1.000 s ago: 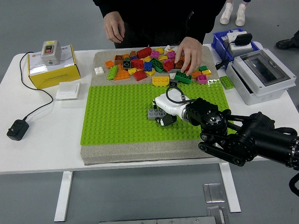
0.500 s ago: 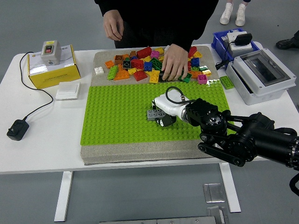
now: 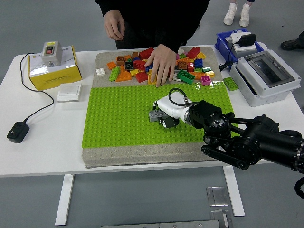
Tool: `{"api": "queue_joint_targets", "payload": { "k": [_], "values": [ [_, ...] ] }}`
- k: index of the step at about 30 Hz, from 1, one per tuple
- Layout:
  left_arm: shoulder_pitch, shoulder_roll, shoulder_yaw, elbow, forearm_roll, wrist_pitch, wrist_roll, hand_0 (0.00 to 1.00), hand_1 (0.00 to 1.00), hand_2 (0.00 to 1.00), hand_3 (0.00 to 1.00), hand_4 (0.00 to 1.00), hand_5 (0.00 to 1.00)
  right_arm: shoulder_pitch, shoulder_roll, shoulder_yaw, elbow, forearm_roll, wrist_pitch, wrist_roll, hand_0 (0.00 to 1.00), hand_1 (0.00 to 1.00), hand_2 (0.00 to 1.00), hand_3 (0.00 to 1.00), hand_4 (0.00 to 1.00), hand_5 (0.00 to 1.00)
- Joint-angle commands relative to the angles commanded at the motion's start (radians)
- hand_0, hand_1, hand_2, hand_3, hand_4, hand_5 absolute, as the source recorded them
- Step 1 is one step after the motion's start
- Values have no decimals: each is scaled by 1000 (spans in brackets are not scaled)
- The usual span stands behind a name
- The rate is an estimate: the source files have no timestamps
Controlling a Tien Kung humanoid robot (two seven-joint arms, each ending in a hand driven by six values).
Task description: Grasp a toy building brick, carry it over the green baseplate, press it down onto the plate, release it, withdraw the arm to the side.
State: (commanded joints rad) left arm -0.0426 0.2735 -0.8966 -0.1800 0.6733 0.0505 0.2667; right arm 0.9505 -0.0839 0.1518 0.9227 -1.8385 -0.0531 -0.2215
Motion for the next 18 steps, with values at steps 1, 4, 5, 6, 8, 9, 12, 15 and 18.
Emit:
{"api": "queue_joint_targets", "payload": {
  "k": [1, 4, 5, 6, 8, 9, 12, 15, 18],
  "values": [
    [1, 0, 1, 0, -1, 0, 0, 752, 697, 670, 710, 391, 473, -1, -1, -1, 4, 1, 0, 0, 94, 205, 701, 753, 485, 288],
    [3, -1, 1, 0, -2, 0, -1, 752, 698, 667, 710, 390, 472, -2, -6, -6, 15, 5, -4, -3, 95, 204, 701, 756, 490, 292],
    [4, -1, 1, 0, -3, 0, -1, 752, 698, 667, 710, 390, 472, -3, -9, -9, 20, 8, -8, -5, 95, 204, 701, 756, 490, 292],
    [5, -1, 1, 0, -3, 0, -1, 752, 698, 667, 710, 390, 472, -3, -11, -13, 25, 11, -12, -6, 95, 204, 701, 756, 490, 292],
    [7, -1, 1, 0, -4, 0, -1, 752, 698, 667, 710, 390, 472, -3, -16, -20, 31, 19, -21, -9, 95, 204, 701, 756, 490, 292],
    [7, -1, 1, 0, -4, 0, -1, 752, 698, 667, 710, 390, 472, -3, -17, -22, 32, 22, -23, -10, 95, 204, 701, 756, 490, 292],
    [7, -2, 1, 0, -5, 1, -1, 752, 697, 667, 708, 389, 472, -3, -23, -29, 36, 31, -32, -14, 94, 203, 702, 758, 495, 295],
    [8, -1, 1, 0, -5, 1, -2, 752, 697, 667, 708, 389, 472, -2, -27, -35, 39, 37, -38, -15, 94, 203, 702, 758, 495, 295],
    [9, -1, 2, 0, -6, 1, -1, 752, 697, 666, 707, 389, 472, -3, -30, -41, 41, 44, -48, -17, 95, 199, 706, 763, 501, 300]
  ]
}}
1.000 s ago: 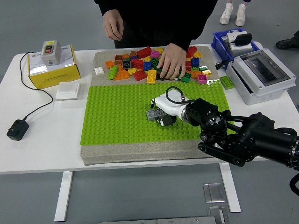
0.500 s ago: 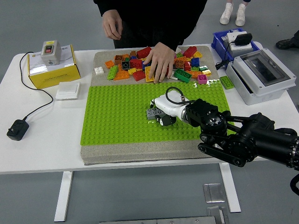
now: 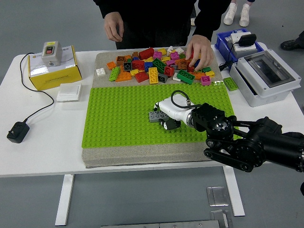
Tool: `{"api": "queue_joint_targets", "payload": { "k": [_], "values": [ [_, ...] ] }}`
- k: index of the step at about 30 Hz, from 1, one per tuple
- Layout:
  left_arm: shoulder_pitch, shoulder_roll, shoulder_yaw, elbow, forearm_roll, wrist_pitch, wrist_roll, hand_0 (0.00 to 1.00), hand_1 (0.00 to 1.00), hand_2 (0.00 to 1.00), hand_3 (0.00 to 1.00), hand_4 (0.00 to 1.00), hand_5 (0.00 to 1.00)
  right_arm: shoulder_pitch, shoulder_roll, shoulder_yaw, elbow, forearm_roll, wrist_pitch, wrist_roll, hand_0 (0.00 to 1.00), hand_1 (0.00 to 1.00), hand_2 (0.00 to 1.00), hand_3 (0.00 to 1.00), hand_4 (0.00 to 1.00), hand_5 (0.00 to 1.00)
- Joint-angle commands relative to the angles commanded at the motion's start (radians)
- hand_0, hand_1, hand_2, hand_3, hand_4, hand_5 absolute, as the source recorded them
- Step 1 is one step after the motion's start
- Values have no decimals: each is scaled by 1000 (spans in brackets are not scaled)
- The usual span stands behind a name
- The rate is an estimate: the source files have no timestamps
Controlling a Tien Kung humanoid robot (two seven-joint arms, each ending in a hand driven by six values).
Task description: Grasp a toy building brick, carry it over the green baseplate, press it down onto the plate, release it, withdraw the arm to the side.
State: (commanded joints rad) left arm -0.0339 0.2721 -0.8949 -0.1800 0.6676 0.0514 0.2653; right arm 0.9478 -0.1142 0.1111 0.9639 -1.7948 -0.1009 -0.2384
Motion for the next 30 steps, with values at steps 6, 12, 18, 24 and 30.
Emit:
{"api": "queue_joint_targets", "payload": {
  "k": [6, 12, 18, 24, 30],
  "values": [
    [0, 1, -1, 0, 2, -1, 0, 752, 697, 663, 707, 388, 471, 1, -3, -10, 0, 11, -17, -3, 94, 198, 706, 765, 507, 301],
    [-1, 1, -1, 0, 5, -1, 1, 752, 697, 660, 707, 388, 472, 4, -9, -40, 7, 44, -65, -11, 91, 198, 711, 770, 512, 306],
    [-2, 2, -1, 0, 5, 0, 0, 752, 697, 658, 707, 387, 471, 5, -24, -83, 31, 101, -134, -18, 92, 198, 731, 786, 517, 312],
    [-1, 0, -1, 0, 4, -1, 0, 752, 697, 658, 704, 387, 471, -2, -51, -54, 90, 109, -176, -24, 90, 206, 771, 808, 524, 318],
    [0, -1, -3, 0, 3, -1, -1, 752, 697, 656, 703, 386, 470, -18, -92, 14, 176, 31, -179, -38, 91, 208, 792, 819, 526, 321]
  ]
}}
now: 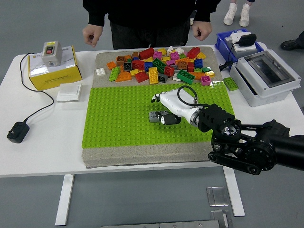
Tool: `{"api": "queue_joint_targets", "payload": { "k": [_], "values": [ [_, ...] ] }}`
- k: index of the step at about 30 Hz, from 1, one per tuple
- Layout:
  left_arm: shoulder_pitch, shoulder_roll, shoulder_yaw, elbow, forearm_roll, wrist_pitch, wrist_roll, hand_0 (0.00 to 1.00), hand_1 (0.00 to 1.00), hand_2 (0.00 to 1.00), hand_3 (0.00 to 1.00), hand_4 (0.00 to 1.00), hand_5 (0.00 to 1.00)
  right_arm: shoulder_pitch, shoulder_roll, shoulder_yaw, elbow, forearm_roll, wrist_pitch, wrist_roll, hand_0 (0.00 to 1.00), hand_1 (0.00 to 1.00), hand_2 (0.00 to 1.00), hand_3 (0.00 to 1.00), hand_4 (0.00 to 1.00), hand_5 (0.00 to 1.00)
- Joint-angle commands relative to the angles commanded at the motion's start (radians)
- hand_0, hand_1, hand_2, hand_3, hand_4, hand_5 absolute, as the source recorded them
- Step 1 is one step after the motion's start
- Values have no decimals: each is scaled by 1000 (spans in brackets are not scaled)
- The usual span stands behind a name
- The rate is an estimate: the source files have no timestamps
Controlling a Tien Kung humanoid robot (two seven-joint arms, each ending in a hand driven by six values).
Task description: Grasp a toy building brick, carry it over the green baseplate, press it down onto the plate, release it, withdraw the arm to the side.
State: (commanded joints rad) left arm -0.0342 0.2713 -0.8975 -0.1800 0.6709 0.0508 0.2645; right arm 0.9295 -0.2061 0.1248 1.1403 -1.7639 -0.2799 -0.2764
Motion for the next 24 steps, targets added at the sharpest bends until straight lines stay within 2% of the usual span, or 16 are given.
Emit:
{"api": "queue_joint_targets", "payload": {
  "k": [9, 10, 15, 16, 24],
  "values": [
    [2, -1, -2, 0, -3, 2, -1, 752, 696, 655, 703, 385, 468, -41, -58, -2, 97, -104, 78, -42, 91, 211, 795, 807, 529, 324],
    [2, -1, -2, 0, -3, 2, 0, 752, 695, 653, 703, 385, 468, -44, -62, -3, 105, -112, 84, -45, 93, 211, 791, 791, 506, 361],
    [0, -1, -3, 0, -2, 2, -1, 752, 695, 653, 703, 385, 468, -47, -63, -10, 108, -128, 96, -52, 93, 211, 791, 791, 506, 361],
    [0, -1, -2, 0, -3, 2, -2, 752, 695, 652, 702, 386, 469, -47, -61, -13, 104, -127, 96, -51, 93, 208, 795, 779, 222, 337],
    [-1, 0, 0, 0, -3, 2, -1, 752, 696, 651, 700, 385, 468, -34, -29, -50, 36, -111, 88, -47, 92, 208, 799, 782, 212, 335]
  ]
}}
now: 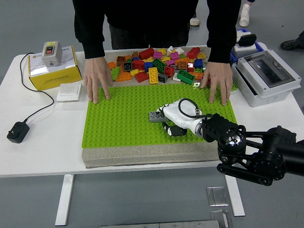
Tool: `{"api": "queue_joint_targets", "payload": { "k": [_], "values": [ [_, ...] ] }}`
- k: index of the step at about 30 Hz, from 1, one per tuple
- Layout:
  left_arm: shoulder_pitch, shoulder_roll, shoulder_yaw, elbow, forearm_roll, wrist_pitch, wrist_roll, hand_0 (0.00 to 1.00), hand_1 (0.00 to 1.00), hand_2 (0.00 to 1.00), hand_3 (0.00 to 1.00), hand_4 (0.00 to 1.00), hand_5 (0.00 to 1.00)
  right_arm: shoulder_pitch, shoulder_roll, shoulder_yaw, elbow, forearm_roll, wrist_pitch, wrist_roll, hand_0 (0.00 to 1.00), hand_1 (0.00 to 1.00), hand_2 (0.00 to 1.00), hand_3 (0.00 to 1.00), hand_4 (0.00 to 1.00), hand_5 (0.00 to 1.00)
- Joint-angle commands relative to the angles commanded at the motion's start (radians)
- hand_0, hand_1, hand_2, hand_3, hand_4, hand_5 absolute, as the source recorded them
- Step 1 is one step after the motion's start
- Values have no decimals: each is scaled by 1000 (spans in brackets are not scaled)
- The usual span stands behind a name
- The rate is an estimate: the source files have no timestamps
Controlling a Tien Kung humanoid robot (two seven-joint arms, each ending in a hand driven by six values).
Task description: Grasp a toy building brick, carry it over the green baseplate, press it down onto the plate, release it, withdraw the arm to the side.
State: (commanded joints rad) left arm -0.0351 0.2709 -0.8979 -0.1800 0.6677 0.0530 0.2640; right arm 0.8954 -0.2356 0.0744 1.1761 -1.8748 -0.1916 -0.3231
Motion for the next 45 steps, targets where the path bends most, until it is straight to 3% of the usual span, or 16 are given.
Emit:
{"api": "queue_joint_targets", "payload": {
  "k": [12, 29, 45],
  "values": [
    [2, 0, 4, 0, -4, 1, -2, 752, 696, 651, 700, 385, 469, 9, 28, -38, -26, 18, 6, 0, 91, 208, 797, 772, 232, 336],
    [7, 1, 7, 0, -10, 0, -2, 752, 695, 651, 700, 387, 471, 6, 16, -39, 7, 9, 12, -8, 90, 204, 788, 761, 244, 341],
    [6, 3, 11, 0, -12, 0, -3, 751, 695, 651, 699, 388, 471, 2, 13, -27, -2, 17, 13, -10, 90, 204, 783, 749, 249, 339]
  ]
}}
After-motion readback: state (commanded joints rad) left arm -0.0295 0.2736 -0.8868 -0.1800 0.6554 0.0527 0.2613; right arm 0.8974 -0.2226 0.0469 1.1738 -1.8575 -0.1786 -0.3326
